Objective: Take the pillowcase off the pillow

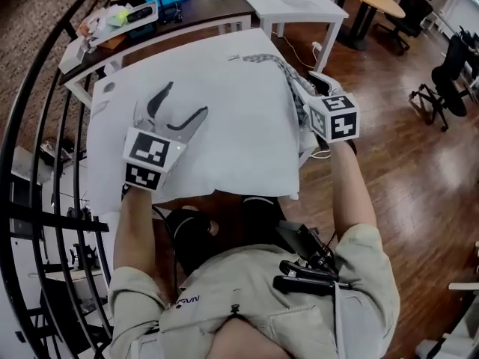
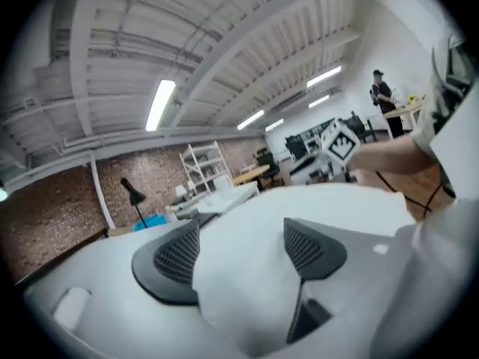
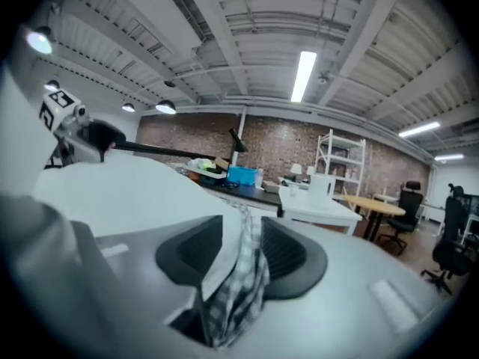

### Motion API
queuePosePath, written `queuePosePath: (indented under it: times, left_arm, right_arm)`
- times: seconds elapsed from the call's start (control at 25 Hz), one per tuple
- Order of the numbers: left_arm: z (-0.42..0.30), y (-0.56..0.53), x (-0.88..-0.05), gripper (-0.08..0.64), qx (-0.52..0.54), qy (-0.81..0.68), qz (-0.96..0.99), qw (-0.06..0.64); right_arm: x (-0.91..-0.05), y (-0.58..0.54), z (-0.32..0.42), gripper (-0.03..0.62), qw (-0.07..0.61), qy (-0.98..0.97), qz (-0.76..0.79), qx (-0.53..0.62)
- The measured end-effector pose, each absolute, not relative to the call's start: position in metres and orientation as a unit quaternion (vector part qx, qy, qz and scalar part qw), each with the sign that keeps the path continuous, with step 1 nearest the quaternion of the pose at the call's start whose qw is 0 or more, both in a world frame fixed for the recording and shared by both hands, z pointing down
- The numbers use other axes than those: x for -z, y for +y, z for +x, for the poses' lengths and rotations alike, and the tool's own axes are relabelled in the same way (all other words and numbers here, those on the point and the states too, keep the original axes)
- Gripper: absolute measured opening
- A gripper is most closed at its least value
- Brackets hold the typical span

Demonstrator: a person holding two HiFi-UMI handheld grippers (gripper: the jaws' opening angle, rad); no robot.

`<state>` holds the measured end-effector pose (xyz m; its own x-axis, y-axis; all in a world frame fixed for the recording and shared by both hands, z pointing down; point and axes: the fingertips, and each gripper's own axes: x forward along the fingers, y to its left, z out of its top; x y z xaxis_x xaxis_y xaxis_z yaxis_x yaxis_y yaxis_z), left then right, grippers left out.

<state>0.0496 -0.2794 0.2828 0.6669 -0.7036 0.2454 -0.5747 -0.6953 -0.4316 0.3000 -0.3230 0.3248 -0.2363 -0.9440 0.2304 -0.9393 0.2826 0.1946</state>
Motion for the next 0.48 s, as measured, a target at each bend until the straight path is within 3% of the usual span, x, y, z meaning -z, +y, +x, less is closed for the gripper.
queuePosePath:
  times: [0.08,0.24,0.28,0.32,0.48]
  left_arm:
    - [0.051,-0.287,-0.329,0.320,0.264,0.333,-0.898,0.119]
    - [0.049,-0.262,-0.353,0.107,0.257,0.327,-0.900,0.130]
    - [0.046,-0.256,-0.351,0.074,0.248,0.334,-0.897,0.147]
    - [0.043,-0.251,-0.350,0.057,0.239,0.339,-0.895,0.161]
    - [0.028,-0.236,-0.348,0.048,0.202,0.356,-0.895,0.178]
  right_arm:
    - [-0.325,-0.350,0.291,0.171,0.166,-0.797,0.581,-0.006]
    - [-0.342,-0.397,0.285,0.178,0.230,-0.801,0.552,-0.028]
    - [-0.348,-0.407,0.287,0.145,0.252,-0.796,0.550,-0.029]
    - [-0.352,-0.416,0.292,0.022,0.272,-0.785,0.556,-0.025]
    - [-0.367,-0.443,0.346,0.017,0.341,-0.697,0.630,-0.027]
